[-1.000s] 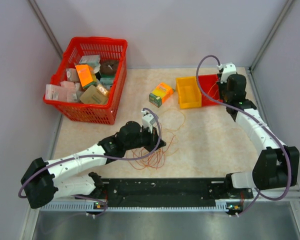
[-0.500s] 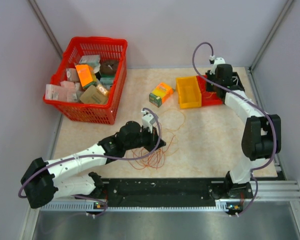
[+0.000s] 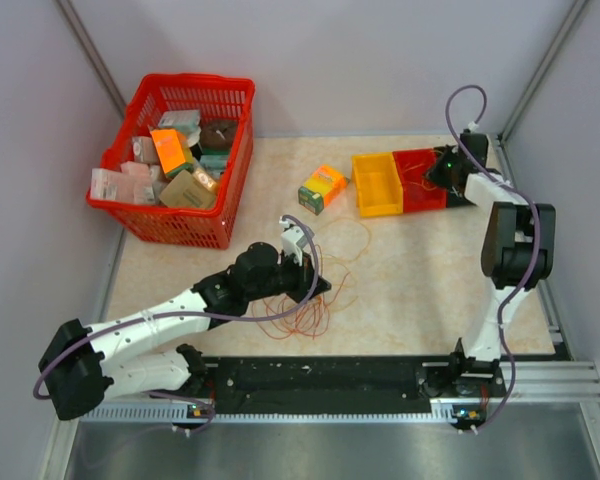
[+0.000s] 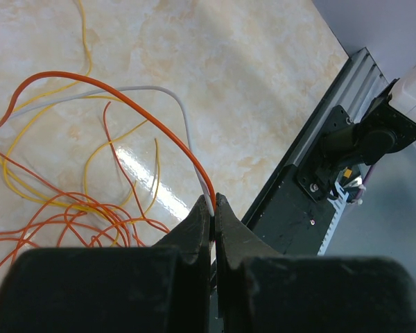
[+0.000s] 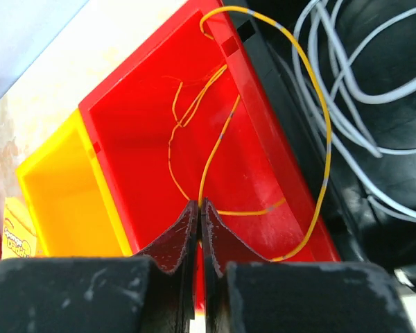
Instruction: Untangle the cables
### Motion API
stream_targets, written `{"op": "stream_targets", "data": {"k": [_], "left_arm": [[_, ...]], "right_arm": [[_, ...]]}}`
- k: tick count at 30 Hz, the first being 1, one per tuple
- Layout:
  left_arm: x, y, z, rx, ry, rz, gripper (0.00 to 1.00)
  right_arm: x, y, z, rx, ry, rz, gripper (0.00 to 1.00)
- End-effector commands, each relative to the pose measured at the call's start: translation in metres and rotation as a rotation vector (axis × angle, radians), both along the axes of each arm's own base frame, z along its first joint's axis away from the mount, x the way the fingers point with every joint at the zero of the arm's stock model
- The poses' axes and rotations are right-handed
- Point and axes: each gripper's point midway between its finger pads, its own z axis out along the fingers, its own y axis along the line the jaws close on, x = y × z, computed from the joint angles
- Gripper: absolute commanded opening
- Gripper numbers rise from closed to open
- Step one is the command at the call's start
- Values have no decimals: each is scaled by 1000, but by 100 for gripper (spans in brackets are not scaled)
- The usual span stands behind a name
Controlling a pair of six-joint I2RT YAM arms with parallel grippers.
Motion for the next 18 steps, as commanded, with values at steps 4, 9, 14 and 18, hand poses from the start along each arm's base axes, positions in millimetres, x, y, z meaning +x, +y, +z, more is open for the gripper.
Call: {"op": "stream_targets", "data": {"k": [4,9,14,18], "left_arm": [[4,-2,20,-50,-42,11,0],[5,-2,21,-50,-42,11,0],[4,-2,20,-49,-42,7,0],[4,-4,24,-57,-42,2,0]], "right_arm": [[31,28,4,63,5,24,0],[42,18,-9,-31,53,6,0],[37,32,-7,-175,97,76,12],[26,36,25,-223,68,115,35]]}}
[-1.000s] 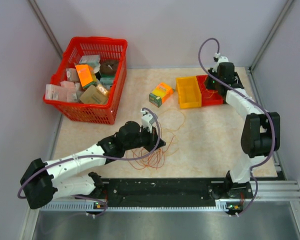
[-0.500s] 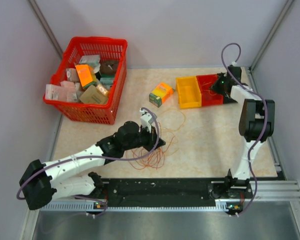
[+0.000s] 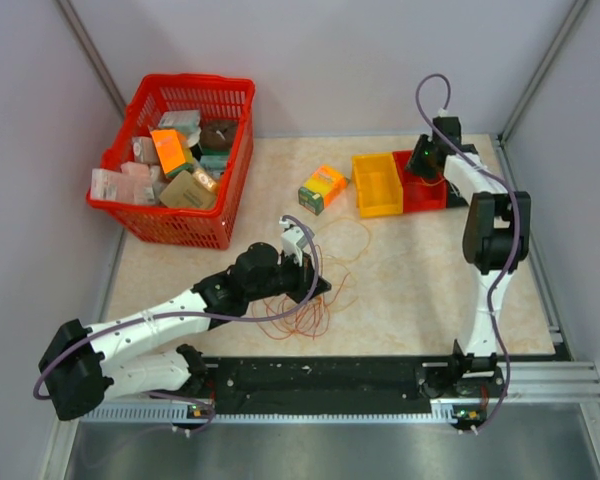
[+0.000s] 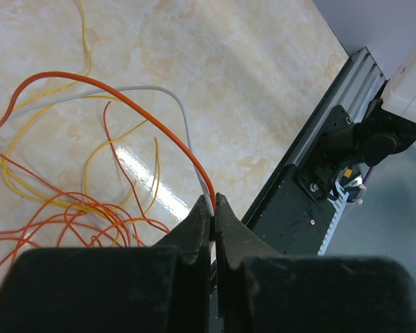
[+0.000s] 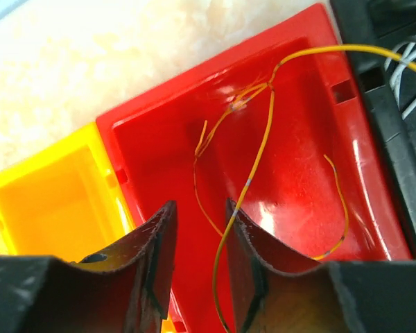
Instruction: Untangle the cables
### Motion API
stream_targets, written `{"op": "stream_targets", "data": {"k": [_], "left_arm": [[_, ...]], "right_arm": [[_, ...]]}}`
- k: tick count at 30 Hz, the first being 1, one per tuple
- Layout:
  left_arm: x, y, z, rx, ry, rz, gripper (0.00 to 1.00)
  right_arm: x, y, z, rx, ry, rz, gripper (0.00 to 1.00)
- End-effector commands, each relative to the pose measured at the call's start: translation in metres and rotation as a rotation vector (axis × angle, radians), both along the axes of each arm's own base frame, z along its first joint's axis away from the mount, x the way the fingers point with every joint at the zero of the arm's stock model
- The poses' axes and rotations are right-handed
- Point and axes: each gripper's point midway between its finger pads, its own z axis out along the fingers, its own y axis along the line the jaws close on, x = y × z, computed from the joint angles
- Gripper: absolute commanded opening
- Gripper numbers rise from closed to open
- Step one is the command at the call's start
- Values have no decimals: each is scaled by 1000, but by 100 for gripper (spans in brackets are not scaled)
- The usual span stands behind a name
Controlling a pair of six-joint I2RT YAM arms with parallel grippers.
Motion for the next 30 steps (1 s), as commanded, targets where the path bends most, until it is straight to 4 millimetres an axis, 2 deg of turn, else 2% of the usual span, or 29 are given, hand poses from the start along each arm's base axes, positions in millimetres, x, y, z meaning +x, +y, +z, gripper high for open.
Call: {"op": "stream_targets", "data": {"k": [1,5,10,14,15,19,22,25,27,30], "left_arm": [[4,-4,24,-59,-41,3,0],[3,-4,25,-61,-41,0,0],[3,-6,25,-64,-38,-8,0],[3,-7,27,-66,-43,-14,0],[3,-7,27,-63,-43,-13,0],[4,-6,26,-59,-47,-12,0],[4,-7,23,-52,-44,-14,0],[5,-10,22,-50,-39,-23,0],[5,-12,22,-50,-36,-29,0],[4,-14,22,-52,-34,-38,0]], "right_arm": [[-10,2,54,-98,-53,57,40],[-29,-3,85,-118,-76,57,54],[-45,-20,98,-128,-89,35,64],[-44,-38,102,-147,-98,12,67],[-43,-53,104,-147,-102,-12,68],[-32,-83,104,-138,-112,-26,68],[-28,-95,96,-200,-97,1,61],[-36,-110,82,-206,-49,-44,53],[-42,-117,73,-214,-22,-66,40],[-47,-122,62,-224,5,-74,34]]}}
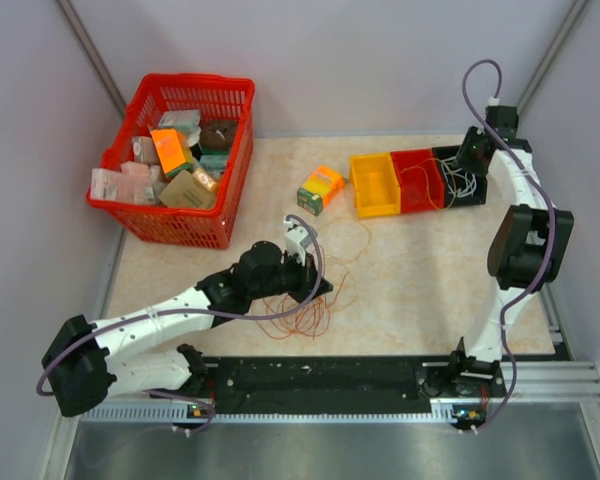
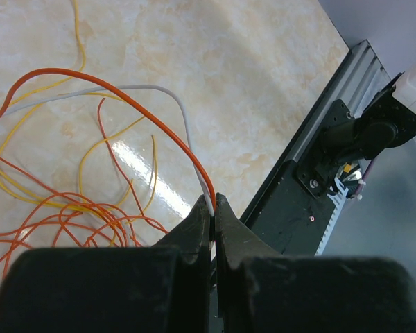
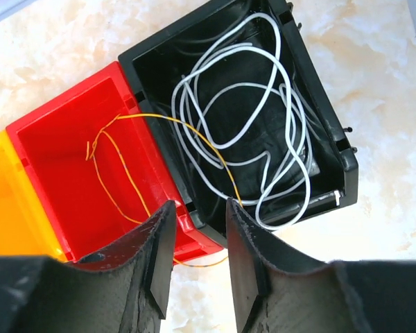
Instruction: Untangle the cables
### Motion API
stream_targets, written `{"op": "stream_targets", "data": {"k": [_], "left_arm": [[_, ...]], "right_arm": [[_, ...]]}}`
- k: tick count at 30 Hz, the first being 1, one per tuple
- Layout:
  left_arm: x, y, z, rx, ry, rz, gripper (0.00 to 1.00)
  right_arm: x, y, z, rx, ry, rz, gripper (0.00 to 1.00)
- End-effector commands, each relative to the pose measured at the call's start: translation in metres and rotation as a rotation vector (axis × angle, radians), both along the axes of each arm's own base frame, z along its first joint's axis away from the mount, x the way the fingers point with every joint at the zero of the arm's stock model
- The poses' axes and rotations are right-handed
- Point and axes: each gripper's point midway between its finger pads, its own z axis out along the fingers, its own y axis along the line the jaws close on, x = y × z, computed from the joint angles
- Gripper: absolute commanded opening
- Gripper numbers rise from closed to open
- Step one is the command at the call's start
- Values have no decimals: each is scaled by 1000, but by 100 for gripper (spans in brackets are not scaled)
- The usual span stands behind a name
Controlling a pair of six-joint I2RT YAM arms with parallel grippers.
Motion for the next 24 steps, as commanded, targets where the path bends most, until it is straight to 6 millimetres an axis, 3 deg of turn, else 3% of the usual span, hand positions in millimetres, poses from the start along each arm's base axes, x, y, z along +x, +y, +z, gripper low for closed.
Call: {"op": "stream_targets", "data": {"k": [1,9,17,24], "left_arm": [[5,-11,26,-61,-46,-24,0],[5,-11,27,-62,-44,-20,0],[5,-10,28,-60,-45,-20,0],[6,-10,25,-52,-43,-16,0]], "right_arm": [[-6,-9,-6,-36,20,-14,33],[-16,-12,-38,-38,94,-22,33],[-14,-13,-65,-30,140,-16,32],[-7,-13,-73,-34,141,1,18]]}}
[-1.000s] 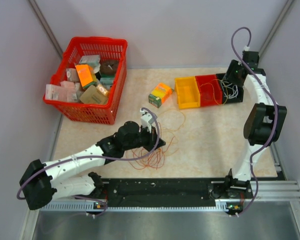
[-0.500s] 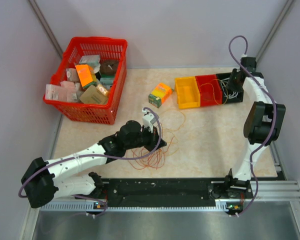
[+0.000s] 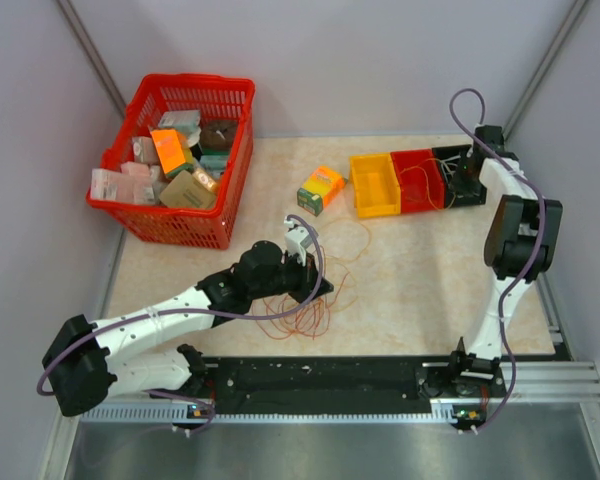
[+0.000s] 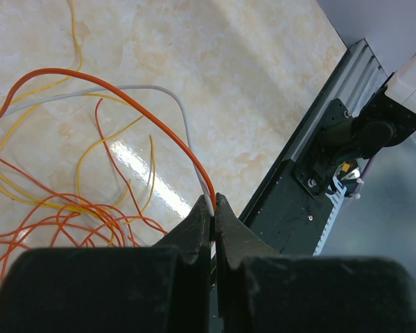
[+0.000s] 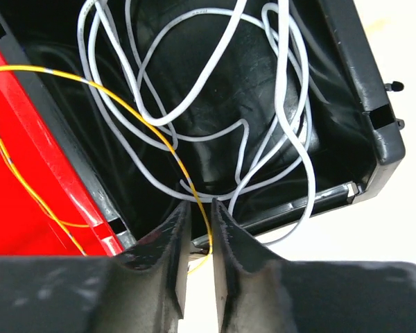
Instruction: Untangle the cables
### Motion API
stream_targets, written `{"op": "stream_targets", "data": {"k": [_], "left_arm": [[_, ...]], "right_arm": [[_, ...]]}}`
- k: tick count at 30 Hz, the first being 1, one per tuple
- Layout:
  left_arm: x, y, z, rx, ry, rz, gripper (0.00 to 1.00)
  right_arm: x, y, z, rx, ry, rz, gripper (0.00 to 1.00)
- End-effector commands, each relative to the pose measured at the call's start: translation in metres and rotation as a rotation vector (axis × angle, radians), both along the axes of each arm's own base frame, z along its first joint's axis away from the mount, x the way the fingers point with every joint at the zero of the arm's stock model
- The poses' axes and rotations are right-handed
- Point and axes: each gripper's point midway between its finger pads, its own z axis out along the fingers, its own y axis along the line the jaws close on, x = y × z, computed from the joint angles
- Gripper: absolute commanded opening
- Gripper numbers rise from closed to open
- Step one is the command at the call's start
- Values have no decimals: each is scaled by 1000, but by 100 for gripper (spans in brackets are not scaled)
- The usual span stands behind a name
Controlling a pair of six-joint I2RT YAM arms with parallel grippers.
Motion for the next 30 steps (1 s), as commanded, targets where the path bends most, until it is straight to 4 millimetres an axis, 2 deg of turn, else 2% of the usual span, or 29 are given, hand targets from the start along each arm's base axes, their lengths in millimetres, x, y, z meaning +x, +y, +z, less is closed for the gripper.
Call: {"op": "stream_targets", "data": {"k": [1,4,9,14,22,24,25,26,28,30], "left_arm": [[7,-8,26,-55,-48,-5,0],[7,-9,26,-55,-47,-6,0],[6,-10,25,-59,-39,-9,0],[6,-12,27,-70,-31,-13,0],[3,-7,28,-71,-32,-9,0],[3,-6,28,-75,-37,-4,0],[3,-7,28,-77,-39,-5,0],[4,-8,27,-77,-36,-6,0],[4,-10,28,-78,-35,-10,0],[4,-10,29,-79,-32,-9,0]], "right_arm": [[13,-5,9,-13,-50,10,12],[12,-3,22,-20,-75,9,1],[12,4,67,-77,-157,12,0],[12,18,86,-145,-183,35,0],[19,32,85,-157,-176,71,0],[30,51,89,-119,-200,141,0],[38,53,94,-139,-218,155,0],[45,75,92,-166,-221,208,0],[59,90,81,-232,-209,249,0],[69,92,66,-241,-190,253,0]]}}
